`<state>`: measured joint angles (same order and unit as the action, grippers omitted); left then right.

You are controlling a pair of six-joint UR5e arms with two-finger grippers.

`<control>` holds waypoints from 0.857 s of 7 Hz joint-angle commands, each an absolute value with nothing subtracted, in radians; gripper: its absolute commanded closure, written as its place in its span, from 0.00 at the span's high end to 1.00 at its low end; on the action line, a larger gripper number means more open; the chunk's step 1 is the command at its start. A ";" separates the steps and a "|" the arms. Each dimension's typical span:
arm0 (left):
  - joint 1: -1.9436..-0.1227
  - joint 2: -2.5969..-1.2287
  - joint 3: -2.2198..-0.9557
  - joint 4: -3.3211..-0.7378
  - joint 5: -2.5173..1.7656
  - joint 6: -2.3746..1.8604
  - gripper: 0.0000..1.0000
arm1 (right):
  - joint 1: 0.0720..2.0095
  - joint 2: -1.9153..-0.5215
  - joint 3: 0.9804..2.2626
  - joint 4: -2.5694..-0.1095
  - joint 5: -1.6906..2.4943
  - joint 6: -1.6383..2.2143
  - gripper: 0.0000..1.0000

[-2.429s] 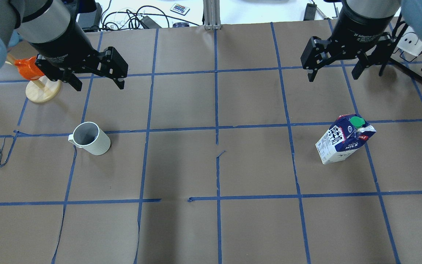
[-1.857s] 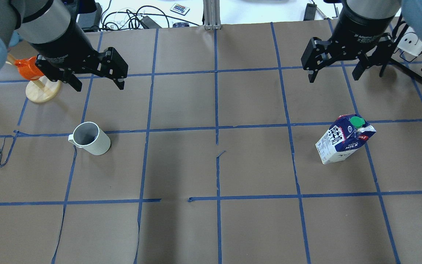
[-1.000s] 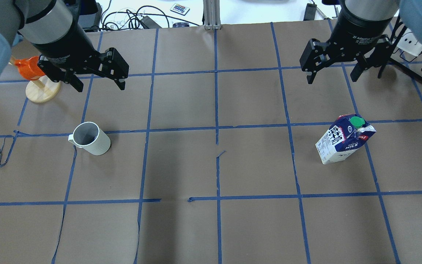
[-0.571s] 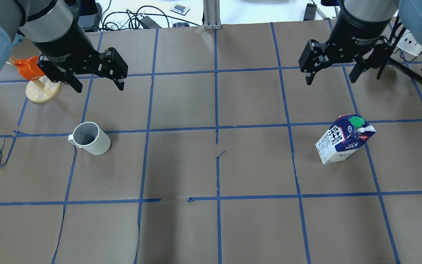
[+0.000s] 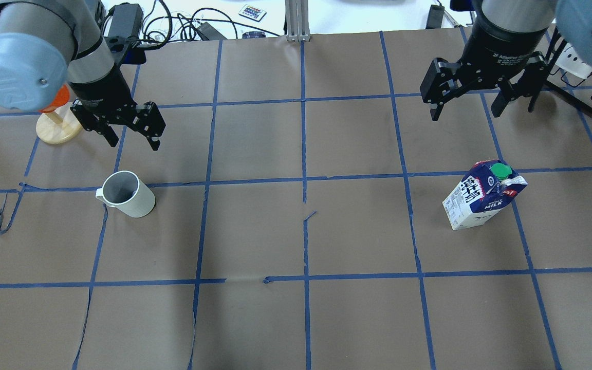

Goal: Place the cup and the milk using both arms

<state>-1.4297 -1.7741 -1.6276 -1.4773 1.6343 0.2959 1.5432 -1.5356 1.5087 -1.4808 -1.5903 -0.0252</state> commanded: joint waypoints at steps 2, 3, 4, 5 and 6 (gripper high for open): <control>-1.308 -1.818 -1.846 -1.193 1.660 0.496 0.80 | 1.438 -1.531 1.522 -1.489 -1.592 -0.187 1.00; -1.312 -1.818 -1.847 -1.196 1.648 0.458 0.80 | 1.422 -1.531 1.560 -1.499 -1.601 -0.248 1.00; -1.337 -1.819 -1.850 -1.206 1.651 0.451 0.79 | 1.410 -1.531 1.597 -1.544 -1.632 -0.253 1.00; -1.354 -1.821 -1.848 -1.204 1.655 0.449 0.79 | 1.393 -1.529 1.656 -1.613 -1.643 -0.306 1.00; -1.355 -1.825 -1.850 -1.206 1.649 0.451 0.79 | 1.373 -1.531 1.689 -1.665 -1.664 -0.386 1.00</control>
<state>-1.3469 -1.8212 -1.8482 -1.2051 1.6523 0.4520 1.3953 -1.5303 1.6416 -1.6008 -1.6416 -0.3068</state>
